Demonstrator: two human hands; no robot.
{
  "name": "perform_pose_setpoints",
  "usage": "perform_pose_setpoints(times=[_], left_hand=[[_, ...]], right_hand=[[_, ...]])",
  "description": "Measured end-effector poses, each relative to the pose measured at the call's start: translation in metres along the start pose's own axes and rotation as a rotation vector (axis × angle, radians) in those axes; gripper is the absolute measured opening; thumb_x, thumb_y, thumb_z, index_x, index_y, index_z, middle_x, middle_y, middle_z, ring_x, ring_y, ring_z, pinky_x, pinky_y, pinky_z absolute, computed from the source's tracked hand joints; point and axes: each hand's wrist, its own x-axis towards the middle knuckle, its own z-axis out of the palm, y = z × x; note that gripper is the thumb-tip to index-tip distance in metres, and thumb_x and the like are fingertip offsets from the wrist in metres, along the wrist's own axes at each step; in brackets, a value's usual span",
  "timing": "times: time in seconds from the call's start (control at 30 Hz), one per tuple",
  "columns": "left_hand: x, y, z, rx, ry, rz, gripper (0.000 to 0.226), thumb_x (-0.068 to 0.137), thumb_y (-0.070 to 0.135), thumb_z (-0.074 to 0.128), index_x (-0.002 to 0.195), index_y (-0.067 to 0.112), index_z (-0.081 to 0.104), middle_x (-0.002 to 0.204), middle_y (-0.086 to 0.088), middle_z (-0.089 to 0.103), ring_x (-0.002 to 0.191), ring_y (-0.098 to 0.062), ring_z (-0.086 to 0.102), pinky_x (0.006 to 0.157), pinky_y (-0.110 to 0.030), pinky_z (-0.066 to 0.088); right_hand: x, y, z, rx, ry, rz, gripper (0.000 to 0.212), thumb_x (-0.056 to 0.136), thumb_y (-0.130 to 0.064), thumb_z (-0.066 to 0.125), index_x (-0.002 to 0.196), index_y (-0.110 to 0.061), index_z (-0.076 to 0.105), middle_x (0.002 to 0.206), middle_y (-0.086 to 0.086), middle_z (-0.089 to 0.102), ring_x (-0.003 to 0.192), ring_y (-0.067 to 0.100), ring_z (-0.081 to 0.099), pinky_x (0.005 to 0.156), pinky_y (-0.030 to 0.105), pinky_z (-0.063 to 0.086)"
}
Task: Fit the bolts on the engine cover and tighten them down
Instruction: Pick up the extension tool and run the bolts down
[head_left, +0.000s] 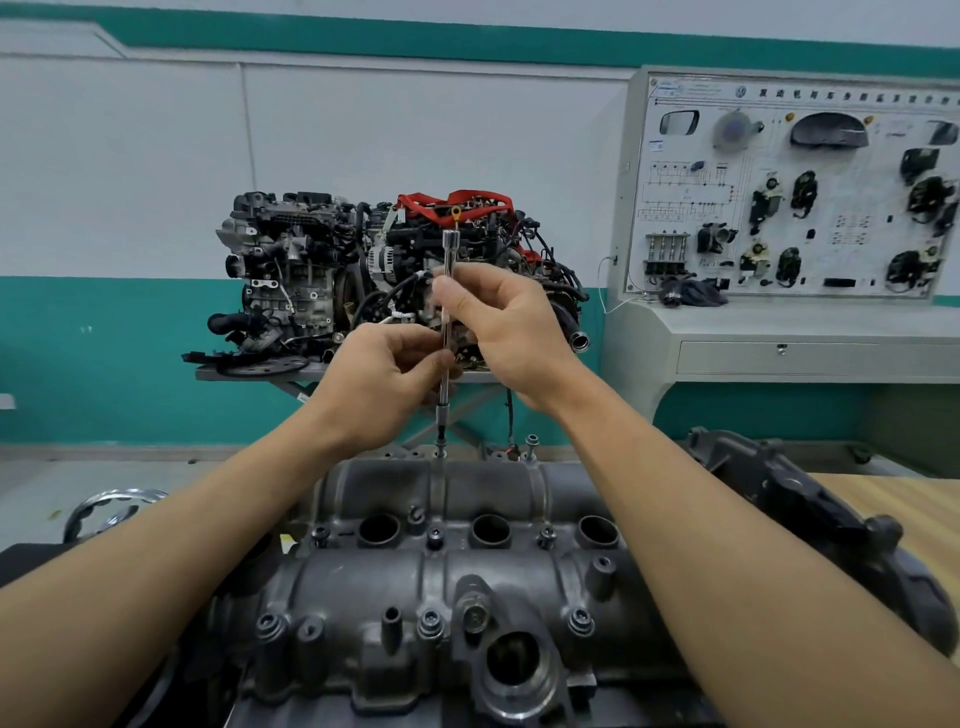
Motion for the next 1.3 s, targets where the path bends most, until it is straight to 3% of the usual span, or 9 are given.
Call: perform_pose_setpoints(times=[0.1, 0.27, 0.47, 0.63, 0.77, 0.9, 1.03, 1.2, 1.3], left_hand=[[-0.0011, 0.0014, 0.0008, -0.003, -0.053, -0.004, 0.019, 0.098, 0.008, 0.060, 0.101, 0.021, 0.073, 0.091, -0.010, 0.078, 0.086, -0.027, 0.074, 0.078, -0.037, 0.062], [0.0014, 0.0004, -0.0016, 0.092, 0.044, -0.003, 0.017, 0.083, 0.021, 0.081, 0.088, 0.006, 0.074, 0.075, -0.009, 0.076, 0.071, -0.033, 0.072, 0.070, -0.048, 0.061], [-0.0014, -0.0017, -0.0010, 0.083, -0.014, -0.014, 0.014, 0.098, 0.009, 0.061, 0.092, 0.014, 0.073, 0.082, -0.004, 0.078, 0.079, -0.024, 0.075, 0.062, -0.026, 0.061], [0.0001, -0.0012, 0.0014, 0.105, 0.003, -0.016, 0.012, 0.094, 0.015, 0.068, 0.094, 0.005, 0.074, 0.079, -0.008, 0.077, 0.076, -0.030, 0.073, 0.069, -0.042, 0.061], [0.0017, -0.0024, 0.0004, 0.078, 0.034, -0.008, 0.012, 0.089, 0.017, 0.074, 0.089, 0.005, 0.074, 0.072, -0.006, 0.075, 0.063, -0.022, 0.072, 0.061, -0.032, 0.062], [0.0003, -0.0017, 0.0023, 0.072, -0.001, -0.009, 0.009, 0.096, 0.008, 0.064, 0.092, 0.007, 0.073, 0.076, -0.003, 0.076, 0.065, -0.012, 0.072, 0.060, -0.020, 0.058], [-0.0008, -0.0006, 0.0012, 0.076, -0.062, -0.039, 0.019, 0.102, 0.006, 0.052, 0.106, 0.003, 0.070, 0.090, -0.009, 0.077, 0.081, -0.021, 0.074, 0.074, -0.031, 0.062], [-0.0021, 0.0014, 0.0018, 0.102, -0.035, 0.006, 0.013, 0.098, 0.015, 0.062, 0.103, 0.008, 0.072, 0.087, -0.007, 0.077, 0.080, -0.021, 0.075, 0.077, -0.040, 0.062], [-0.0024, 0.0041, 0.0002, 0.151, -0.007, 0.047, 0.018, 0.087, 0.022, 0.077, 0.099, 0.010, 0.071, 0.078, -0.008, 0.076, 0.071, -0.027, 0.072, 0.068, -0.043, 0.061]], right_hand=[[0.0001, -0.0011, 0.0013, 0.000, -0.015, 0.006, 0.016, 0.100, -0.015, 0.057, 0.098, -0.008, 0.071, 0.088, 0.000, 0.072, 0.081, 0.011, 0.064, 0.065, 0.016, 0.050], [-0.0003, 0.0004, 0.0003, -0.074, 0.107, -0.035, 0.028, 0.084, -0.025, 0.079, 0.075, -0.008, 0.059, 0.067, 0.004, 0.055, 0.060, 0.010, 0.050, 0.059, 0.023, 0.047], [0.0007, -0.0015, 0.0003, 0.000, -0.054, 0.041, 0.025, 0.104, -0.020, 0.051, 0.097, -0.009, 0.071, 0.089, 0.003, 0.073, 0.081, 0.008, 0.067, 0.069, 0.018, 0.051], [0.0014, 0.0010, -0.0018, -0.014, -0.036, -0.012, 0.014, 0.096, -0.013, 0.064, 0.086, -0.006, 0.071, 0.078, 0.005, 0.072, 0.073, 0.013, 0.069, 0.074, 0.029, 0.059], [0.0009, 0.0032, -0.0005, -0.083, 0.042, -0.025, 0.015, 0.086, -0.021, 0.077, 0.087, -0.009, 0.067, 0.076, 0.000, 0.068, 0.069, 0.007, 0.063, 0.069, 0.023, 0.055], [0.0013, 0.0014, -0.0011, -0.064, 0.007, 0.002, 0.022, 0.096, -0.021, 0.064, 0.104, -0.001, 0.069, 0.087, 0.002, 0.069, 0.075, 0.004, 0.063, 0.069, 0.016, 0.050], [0.0005, -0.0017, -0.0021, -0.045, -0.036, -0.003, 0.022, 0.102, -0.008, 0.051, 0.102, 0.003, 0.070, 0.088, 0.008, 0.072, 0.070, 0.000, 0.064, 0.062, 0.009, 0.046], [-0.0005, -0.0009, -0.0005, -0.038, 0.000, -0.022, 0.006, 0.090, -0.007, 0.071, 0.092, -0.002, 0.070, 0.080, 0.007, 0.071, 0.072, 0.011, 0.067, 0.072, 0.027, 0.060], [-0.0019, -0.0012, 0.0001, -0.082, 0.073, -0.034, 0.021, 0.078, -0.015, 0.084, 0.078, -0.011, 0.064, 0.070, 0.000, 0.065, 0.061, 0.007, 0.060, 0.061, 0.023, 0.054]])
